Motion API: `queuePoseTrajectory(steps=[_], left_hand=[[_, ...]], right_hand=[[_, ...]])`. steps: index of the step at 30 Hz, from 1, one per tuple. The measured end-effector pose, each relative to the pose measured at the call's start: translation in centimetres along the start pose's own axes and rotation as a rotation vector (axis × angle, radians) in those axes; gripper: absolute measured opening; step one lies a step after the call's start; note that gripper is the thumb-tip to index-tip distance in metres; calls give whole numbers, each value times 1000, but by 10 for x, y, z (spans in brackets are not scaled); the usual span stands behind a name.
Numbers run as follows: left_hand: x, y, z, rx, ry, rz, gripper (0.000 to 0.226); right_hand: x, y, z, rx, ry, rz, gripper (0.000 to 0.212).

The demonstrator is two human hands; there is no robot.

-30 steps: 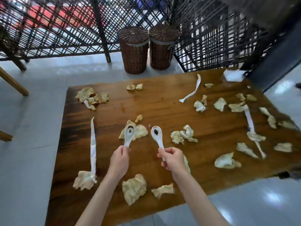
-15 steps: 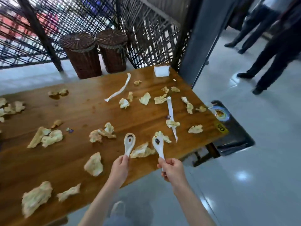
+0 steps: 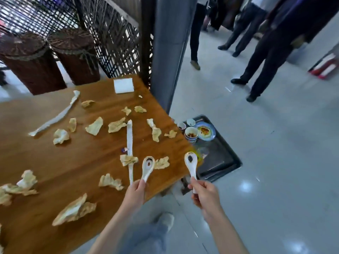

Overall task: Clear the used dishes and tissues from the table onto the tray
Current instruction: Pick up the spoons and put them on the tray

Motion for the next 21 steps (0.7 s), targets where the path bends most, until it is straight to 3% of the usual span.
queuePoseTrajectory(steps=[11, 21], left_hand=[[-119, -167, 93, 75, -19, 59, 30], [-138, -280, 150, -41, -8, -34, 29]], right_hand=[[103, 121, 126, -31, -46, 70, 16], [137, 211, 247, 70, -171, 46, 21]])
Point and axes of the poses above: each hand's wrist, its own z-axis towards the middle knuckle, its own y-axis out of the back of the hand, x = y × z, the point moved 3 cm from there along z, towards the middle knuckle, and after that the axes turned 6 degrees about x, right-handed, at the moved point
